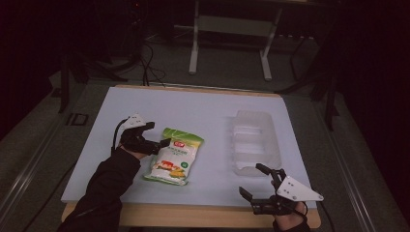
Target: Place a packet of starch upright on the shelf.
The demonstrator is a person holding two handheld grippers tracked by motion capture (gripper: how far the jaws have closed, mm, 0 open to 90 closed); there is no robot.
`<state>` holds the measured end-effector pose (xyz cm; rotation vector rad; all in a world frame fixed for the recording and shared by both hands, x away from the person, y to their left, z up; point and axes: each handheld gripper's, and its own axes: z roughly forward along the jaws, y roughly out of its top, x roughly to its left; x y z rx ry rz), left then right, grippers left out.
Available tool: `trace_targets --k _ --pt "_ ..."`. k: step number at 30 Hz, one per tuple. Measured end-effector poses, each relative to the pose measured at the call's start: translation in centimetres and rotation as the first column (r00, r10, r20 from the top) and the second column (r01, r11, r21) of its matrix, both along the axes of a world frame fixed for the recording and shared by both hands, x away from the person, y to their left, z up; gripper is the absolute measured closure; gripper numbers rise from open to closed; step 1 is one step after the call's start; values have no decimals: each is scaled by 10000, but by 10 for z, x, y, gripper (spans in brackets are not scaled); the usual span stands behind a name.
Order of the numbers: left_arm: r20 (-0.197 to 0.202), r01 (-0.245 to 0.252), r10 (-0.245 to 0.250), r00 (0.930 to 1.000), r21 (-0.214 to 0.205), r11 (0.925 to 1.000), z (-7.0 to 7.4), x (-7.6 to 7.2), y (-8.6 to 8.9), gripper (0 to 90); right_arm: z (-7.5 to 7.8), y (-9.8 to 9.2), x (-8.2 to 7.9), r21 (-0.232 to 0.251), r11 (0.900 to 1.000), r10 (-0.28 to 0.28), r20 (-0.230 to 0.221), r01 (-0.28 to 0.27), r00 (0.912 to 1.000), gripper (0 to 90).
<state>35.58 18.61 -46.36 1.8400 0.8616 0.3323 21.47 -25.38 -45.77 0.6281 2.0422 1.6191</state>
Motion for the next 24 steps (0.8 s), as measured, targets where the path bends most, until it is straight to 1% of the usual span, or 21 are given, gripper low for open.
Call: trace_targets --k 1,2,3,5,9,10,14,15,17,18,19,20,21,22,23,24 --pt "-115 -40 40 9999 27 10000 -3 3 1 32 0 0 0 -15 10000 24 -22 -24 10000 106" --pt "-115 -40 40 9999 27 10000 -3 3 1 41 0 0 0 -15 10000 24 -22 -24 10000 106" --pt "-383 -61 65 9992 123 9999 -10 9 1 49 -1 1 1 -68 10000 63 -37 -63 10000 106" --pt "-555 -96 113 9984 319 9994 -16 15 0 49 -2 1 2 -89 9999 101 -93 -102 9999 106" --pt "-1095 -214 276 9936 571 9981 -32 25 -1 70 -2 2 1 -103 9998 159 -104 -160 9998 106" --pt "-1237 -175 249 9920 608 9980 -35 27 -1 70 -3 2 2 -110 9998 163 -108 -164 9998 106" --pt "-1544 -247 423 9871 1142 9932 -46 35 -5 70 -4 2 3 -124 9997 197 -205 -200 9996 106" --pt "-1664 -251 446 9851 1174 9928 -49 38 -5 70 -5 2 3 -122 9997 211 -257 -214 9994 106" --pt "-1835 -470 695 9806 1246 9911 -53 42 -5 70 -5 3 4 -149 9996 228 -281 -232 9993 106" --pt "-1935 -660 921 9768 1372 9883 -55 44 -5 69 -5 3 3 -163 9996 236 -292 -241 9993 106" --pt "-2060 -759 1039 9730 1392 9873 -58 47 -6 69 -5 3 3 -175 9995 246 -294 -251 9993 106" --pt "-2208 -657 933 9708 1294 9894 -60 49 -5 69 -6 3 3 -189 9995 250 -291 -256 9993 106" --pt "-2324 -612 907 9684 1313 9895 -62 51 -5 70 -6 3 4 -188 9995 259 -299 -265 9992 106" --pt "-2353 -614 925 9675 1361 9888 -64 52 -6 70 -6 3 4 -191 9994 275 -328 -282 9991 106" --pt "-2432 -500 806 9666 1294 9903 -66 53 -6 70 -6 3 4 -202 9994 279 -353 -287 9990 106" --pt "-2449 -478 801 9662 1352 9897 -67 54 -7 70 -6 3 4 -217 9993 282 -366 -290 9989 106"
